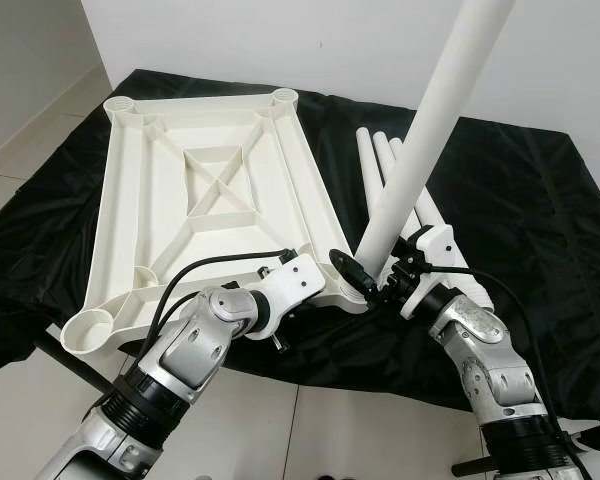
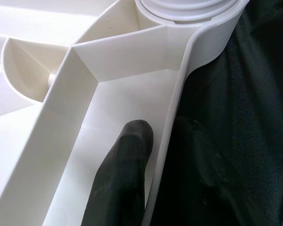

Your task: Building children table

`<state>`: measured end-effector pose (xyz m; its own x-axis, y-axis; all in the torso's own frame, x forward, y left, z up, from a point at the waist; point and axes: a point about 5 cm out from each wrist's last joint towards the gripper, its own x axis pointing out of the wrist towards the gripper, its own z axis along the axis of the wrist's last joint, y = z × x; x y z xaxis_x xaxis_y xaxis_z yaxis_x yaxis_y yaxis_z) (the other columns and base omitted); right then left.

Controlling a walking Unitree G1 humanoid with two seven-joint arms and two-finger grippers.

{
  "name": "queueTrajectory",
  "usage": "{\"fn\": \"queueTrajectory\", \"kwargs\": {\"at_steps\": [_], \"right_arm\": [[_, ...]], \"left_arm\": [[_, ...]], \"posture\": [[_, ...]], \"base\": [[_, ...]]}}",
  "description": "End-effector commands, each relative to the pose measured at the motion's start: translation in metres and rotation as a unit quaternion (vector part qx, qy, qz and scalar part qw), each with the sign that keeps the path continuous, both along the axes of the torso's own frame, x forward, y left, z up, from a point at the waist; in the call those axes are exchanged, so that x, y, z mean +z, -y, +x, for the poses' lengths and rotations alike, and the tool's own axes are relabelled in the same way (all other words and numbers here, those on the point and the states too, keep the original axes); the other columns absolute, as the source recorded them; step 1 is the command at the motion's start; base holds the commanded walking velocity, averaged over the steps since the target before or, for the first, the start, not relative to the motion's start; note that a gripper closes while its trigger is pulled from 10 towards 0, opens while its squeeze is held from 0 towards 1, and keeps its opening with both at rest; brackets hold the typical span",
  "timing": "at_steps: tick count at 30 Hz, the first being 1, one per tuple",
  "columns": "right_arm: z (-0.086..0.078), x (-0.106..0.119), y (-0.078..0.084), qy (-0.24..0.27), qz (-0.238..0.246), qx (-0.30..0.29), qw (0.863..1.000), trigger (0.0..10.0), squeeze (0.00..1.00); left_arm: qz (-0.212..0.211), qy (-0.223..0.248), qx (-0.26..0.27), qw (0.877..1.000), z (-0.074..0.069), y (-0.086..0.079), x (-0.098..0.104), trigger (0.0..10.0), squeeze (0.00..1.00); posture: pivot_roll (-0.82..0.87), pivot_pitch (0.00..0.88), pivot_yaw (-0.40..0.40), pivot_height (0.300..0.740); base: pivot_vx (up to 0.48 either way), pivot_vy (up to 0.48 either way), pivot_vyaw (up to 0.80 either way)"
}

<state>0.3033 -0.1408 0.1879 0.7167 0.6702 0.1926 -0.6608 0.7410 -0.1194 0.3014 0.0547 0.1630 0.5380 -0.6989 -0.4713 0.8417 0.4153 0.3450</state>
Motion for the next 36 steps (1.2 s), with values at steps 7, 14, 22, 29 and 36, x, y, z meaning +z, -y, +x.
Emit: {"fn": "queueTrajectory", "kwargs": {"at_steps": [7,14,22,29,36], "right_arm": [[-0.0001,-0.0006,0.0037,-0.005,-0.003,0.011,1.000,10.0,0.00],[-0.0003,0.0017,0.0072,-0.003,-0.003,0.015,1.000,3.8,0.00],[-0.0002,0.0018,0.0076,-0.004,-0.004,0.018,1.000,3.8,0.00],[-0.0016,-0.0003,0.0048,-0.010,-0.003,0.030,0.999,5.1,0.00],[-0.0032,-0.0016,0.0018,-0.014,-0.001,0.038,0.999,1.1,0.00]], "left_arm": [[0.003,-0.014,-0.027,1.000,-0.0060,0.0043,-0.0053,10.0,0.00],[0.002,-0.014,-0.027,1.000,-0.0060,0.0040,-0.0048,10.0,0.00],[0.001,-0.012,-0.027,1.000,-0.0057,0.0044,-0.0038,10.0,0.00],[-0.001,-0.011,-0.026,1.000,-0.0062,0.0047,-0.0033,10.0,0.00],[-0.001,-0.010,-0.024,1.000,-0.0059,0.0046,-0.0029,10.0,0.00]], "posture": [[-0.10,0.162,0.000,0.740],[-0.10,0.165,-0.002,0.740],[-0.10,0.162,-0.004,0.740],[-0.09,0.158,-0.009,0.740],[-0.09,0.154,-0.011,0.740]], "base": [[0.000,0.000,0.00],[0.000,0.000,0.00],[0.000,0.000,0.00],[0.000,0.000,0.00],[0.000,0.000,0.00]]}}
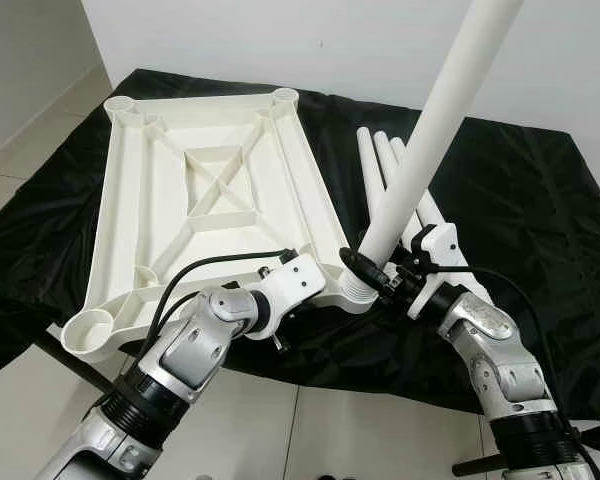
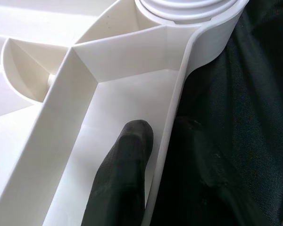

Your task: Building children table

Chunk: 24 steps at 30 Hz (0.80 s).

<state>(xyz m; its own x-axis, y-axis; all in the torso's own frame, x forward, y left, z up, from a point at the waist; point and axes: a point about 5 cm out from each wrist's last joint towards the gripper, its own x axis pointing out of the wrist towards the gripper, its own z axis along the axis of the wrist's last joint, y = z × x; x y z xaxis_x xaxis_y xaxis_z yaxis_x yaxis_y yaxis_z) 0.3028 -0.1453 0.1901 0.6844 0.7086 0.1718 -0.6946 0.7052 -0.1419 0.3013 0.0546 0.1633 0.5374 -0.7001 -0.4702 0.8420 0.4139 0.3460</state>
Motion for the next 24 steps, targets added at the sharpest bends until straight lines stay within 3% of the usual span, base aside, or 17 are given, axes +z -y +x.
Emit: {"fn": "queueTrajectory", "kwargs": {"at_steps": [1,2,3,4,24], "right_arm": [[-0.003,-0.004,-0.003,-0.015,0.014,0.015,1.000,2.0,0.00],[-0.003,-0.005,-0.004,-0.016,0.013,0.012,1.000,7.1,0.00],[-0.003,-0.005,-0.004,-0.016,0.013,0.012,1.000,7.1,0.00],[-0.003,-0.005,-0.005,-0.017,0.012,0.012,1.000,10.0,0.00],[-0.012,-0.007,-0.022,-0.015,0.027,-0.001,1.000,10.0,0.00]], "left_arm": [[-0.001,-0.010,-0.023,1.000,-0.006,0.004,-0.003,10.0,0.00],[-0.001,-0.010,-0.023,1.000,-0.006,0.004,-0.003,10.0,0.00],[-0.001,-0.010,-0.023,1.000,-0.006,0.004,-0.003,10.0,0.00],[-0.001,-0.010,-0.023,1.000,-0.006,0.005,-0.003,10.0,0.00],[-0.003,-0.011,-0.021,1.000,-0.007,0.004,-0.002,10.0,0.00]], "posture": [[-0.09,0.154,-0.010,0.740],[-0.09,0.153,-0.011,0.740],[-0.09,0.153,-0.011,0.740],[-0.09,0.153,-0.011,0.740],[-0.09,0.168,-0.012,0.740]], "base": [[0.000,0.000,0.00],[0.000,0.000,0.00],[0.000,0.000,0.00],[0.000,0.000,0.00],[0.000,0.000,0.00]]}}
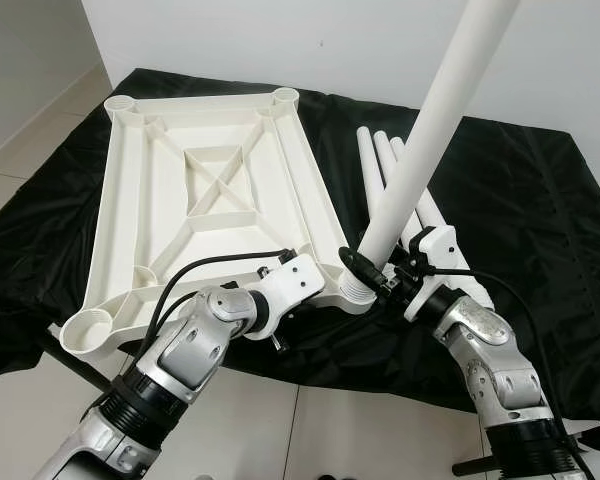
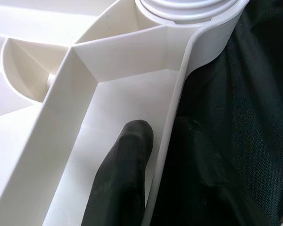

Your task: Building children table

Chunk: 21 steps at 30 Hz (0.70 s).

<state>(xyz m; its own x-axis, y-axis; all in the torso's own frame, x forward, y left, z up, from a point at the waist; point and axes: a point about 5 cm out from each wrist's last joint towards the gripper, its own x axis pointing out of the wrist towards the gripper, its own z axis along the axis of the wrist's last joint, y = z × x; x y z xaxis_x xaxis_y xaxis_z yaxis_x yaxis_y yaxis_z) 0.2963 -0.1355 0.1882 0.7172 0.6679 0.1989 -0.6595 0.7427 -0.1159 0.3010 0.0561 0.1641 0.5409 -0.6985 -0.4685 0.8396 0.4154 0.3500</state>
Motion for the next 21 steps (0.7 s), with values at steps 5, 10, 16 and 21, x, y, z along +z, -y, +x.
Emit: {"fn": "queueTrajectory", "kwargs": {"at_steps": [5,10,16,21], "right_arm": [[-0.008,-0.004,-0.016,-0.009,0.020,0.002,1.000,10.0,0.00],[-0.010,-0.003,-0.018,-0.007,0.029,-0.012,0.999,10.0,0.00],[-0.011,0.000,-0.022,0.001,0.036,-0.035,0.999,10.0,0.00],[-0.013,0.001,-0.026,0.002,0.044,-0.049,0.998,10.0,0.00]], "left_arm": [[-0.003,-0.014,-0.022,1.000,-0.006,0.005,-0.003,10.0,0.00],[-0.004,-0.014,-0.022,1.000,-0.006,0.005,-0.003,10.0,0.00],[-0.004,-0.013,-0.023,1.000,-0.006,0.006,-0.002,10.0,0.00],[-0.005,-0.012,-0.022,1.000,-0.006,0.006,-0.002,10.0,0.00]], "posture": [[-0.09,0.169,-0.011,0.740],[-0.09,0.169,-0.010,0.740],[-0.09,0.169,-0.011,0.740],[-0.09,0.169,-0.013,0.740]], "base": [[0.000,0.000,0.00],[0.000,0.000,0.00],[0.000,0.000,0.00],[0.000,0.000,0.00]]}}
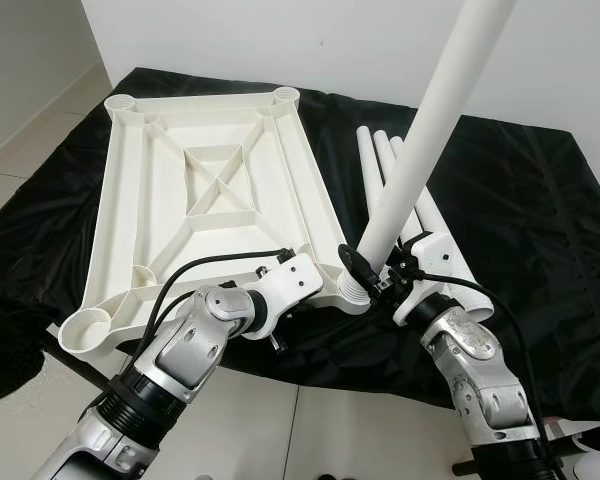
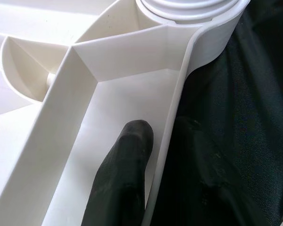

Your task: Building children table

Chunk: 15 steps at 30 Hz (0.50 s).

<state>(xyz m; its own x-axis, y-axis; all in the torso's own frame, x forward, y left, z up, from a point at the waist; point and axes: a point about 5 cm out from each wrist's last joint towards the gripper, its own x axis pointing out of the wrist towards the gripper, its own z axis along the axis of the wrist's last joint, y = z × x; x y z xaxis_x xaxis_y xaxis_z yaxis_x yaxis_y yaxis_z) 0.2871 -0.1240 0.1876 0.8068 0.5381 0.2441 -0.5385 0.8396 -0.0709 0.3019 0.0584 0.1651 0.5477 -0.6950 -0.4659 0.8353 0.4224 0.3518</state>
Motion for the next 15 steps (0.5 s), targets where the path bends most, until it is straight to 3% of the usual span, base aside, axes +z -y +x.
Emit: {"fn": "queueTrajectory", "kwargs": {"at_steps": [1,15], "right_arm": [[-0.0051,0.0015,-0.0153,-0.001,0.015,0.025,1.000,10.0,0.00],[-0.0114,0.0027,-0.0222,0.007,0.025,-0.033,0.999,10.0,0.00]], "left_arm": [[-0.004,-0.014,-0.026,1.000,-0.0066,0.0079,-0.0029,10.0,0.00],[-0.004,-0.013,-0.025,1.000,-0.0073,0.0081,-0.0039,10.0,0.00]], "posture": [[-0.09,0.168,-0.013,0.740],[-0.09,0.156,-0.019,0.740]], "base": [[0.000,0.000,0.00],[0.000,0.000,0.00]]}}
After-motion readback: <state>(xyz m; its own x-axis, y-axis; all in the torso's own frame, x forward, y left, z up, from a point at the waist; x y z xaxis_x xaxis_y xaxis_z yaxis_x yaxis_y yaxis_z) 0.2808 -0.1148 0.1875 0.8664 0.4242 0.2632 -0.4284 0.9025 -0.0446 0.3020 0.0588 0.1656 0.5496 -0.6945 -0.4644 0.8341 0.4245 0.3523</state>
